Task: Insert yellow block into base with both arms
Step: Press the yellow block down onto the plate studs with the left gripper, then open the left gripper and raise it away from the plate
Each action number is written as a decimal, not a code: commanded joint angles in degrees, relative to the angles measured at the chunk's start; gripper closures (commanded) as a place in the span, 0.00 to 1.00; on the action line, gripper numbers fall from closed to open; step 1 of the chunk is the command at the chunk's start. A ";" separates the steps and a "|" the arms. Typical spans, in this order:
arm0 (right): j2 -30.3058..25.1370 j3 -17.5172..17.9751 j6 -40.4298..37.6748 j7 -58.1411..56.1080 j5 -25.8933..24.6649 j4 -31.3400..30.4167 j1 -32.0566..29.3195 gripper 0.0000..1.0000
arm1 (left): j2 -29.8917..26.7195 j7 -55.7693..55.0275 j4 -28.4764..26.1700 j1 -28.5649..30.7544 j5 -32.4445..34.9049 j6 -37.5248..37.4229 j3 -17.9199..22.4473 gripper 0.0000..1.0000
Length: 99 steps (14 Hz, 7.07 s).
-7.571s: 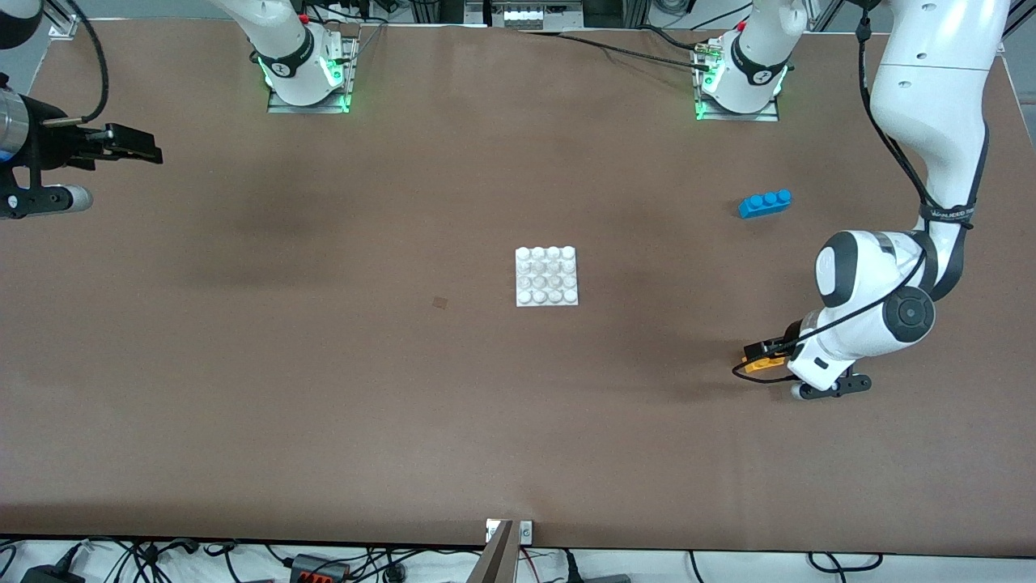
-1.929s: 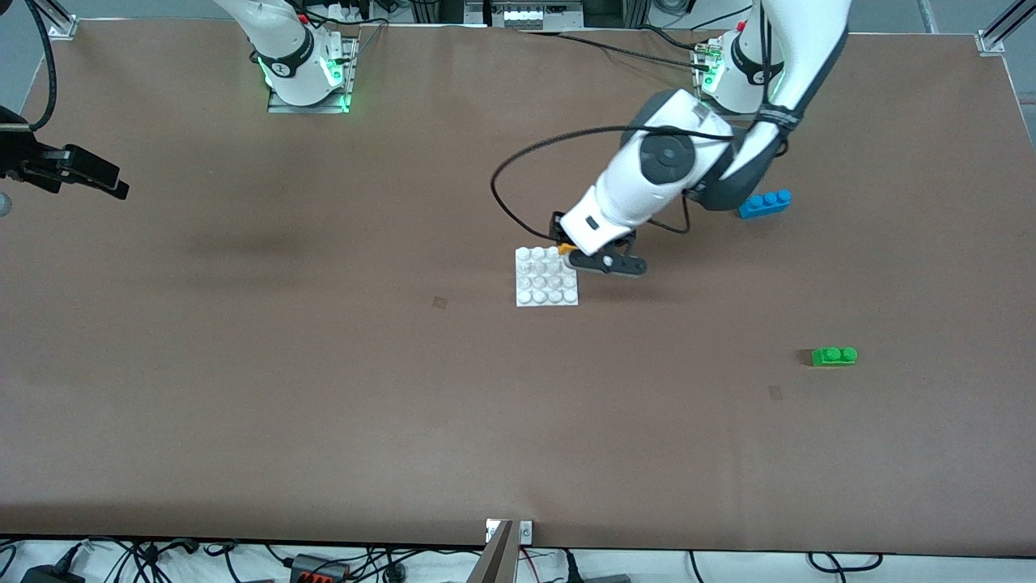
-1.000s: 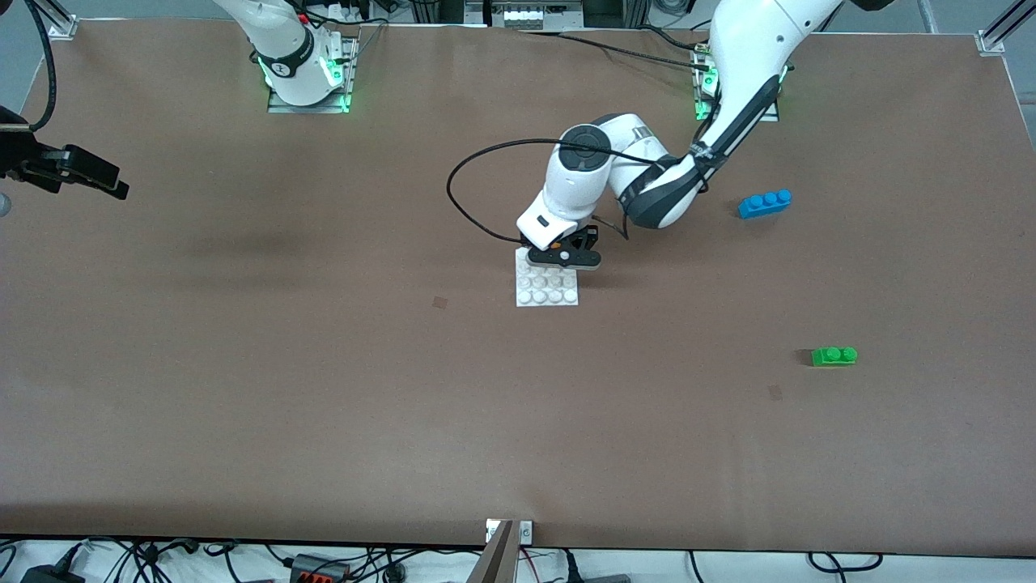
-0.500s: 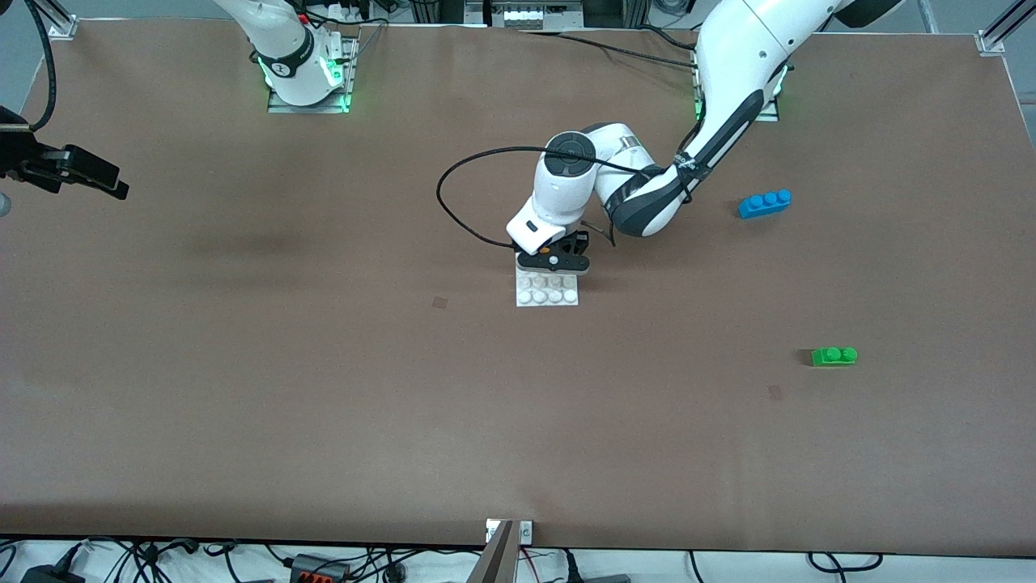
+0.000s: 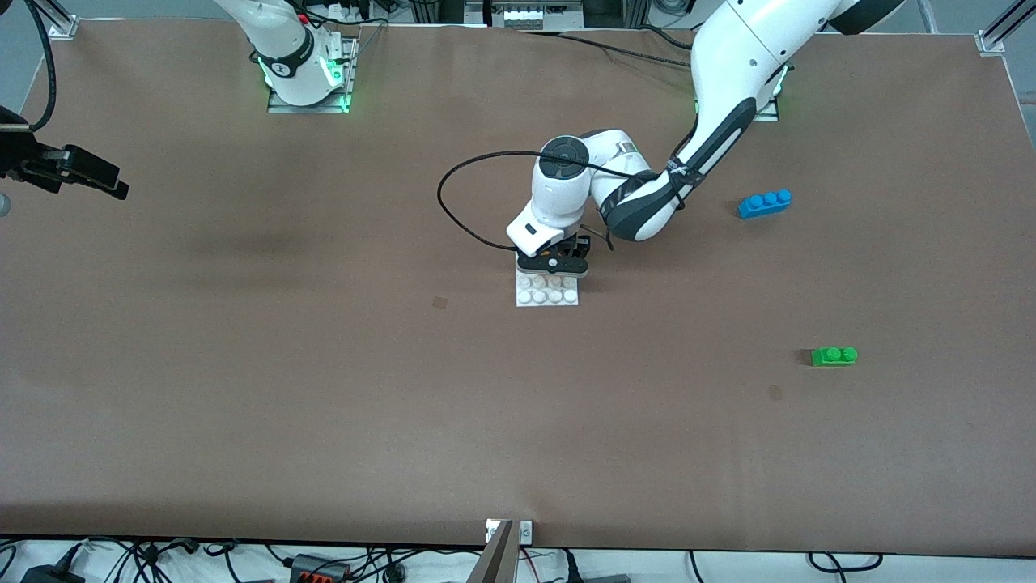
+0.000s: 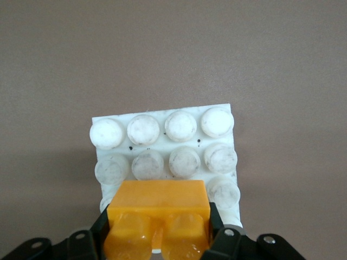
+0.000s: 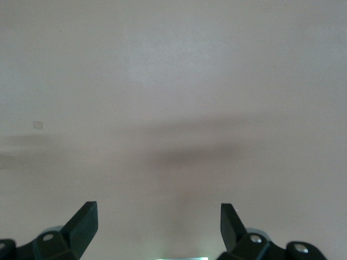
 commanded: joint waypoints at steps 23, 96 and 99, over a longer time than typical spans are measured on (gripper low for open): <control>0.36 0.17 -0.64 0.98 0.32 1.22 -0.29 0.00 | 2.93 -1.51 2.97 -2.43 3.02 -0.46 2.70 0.69; 0.45 0.17 -0.55 0.98 0.32 1.22 -0.29 0.00 | -33.78 31.71 10.44 24.11 -28.52 -45.35 6.02 0.00; 0.45 0.17 -0.55 0.89 0.32 1.22 -0.20 0.00 | -34.86 34.16 12.38 23.94 -28.44 -49.32 9.55 0.00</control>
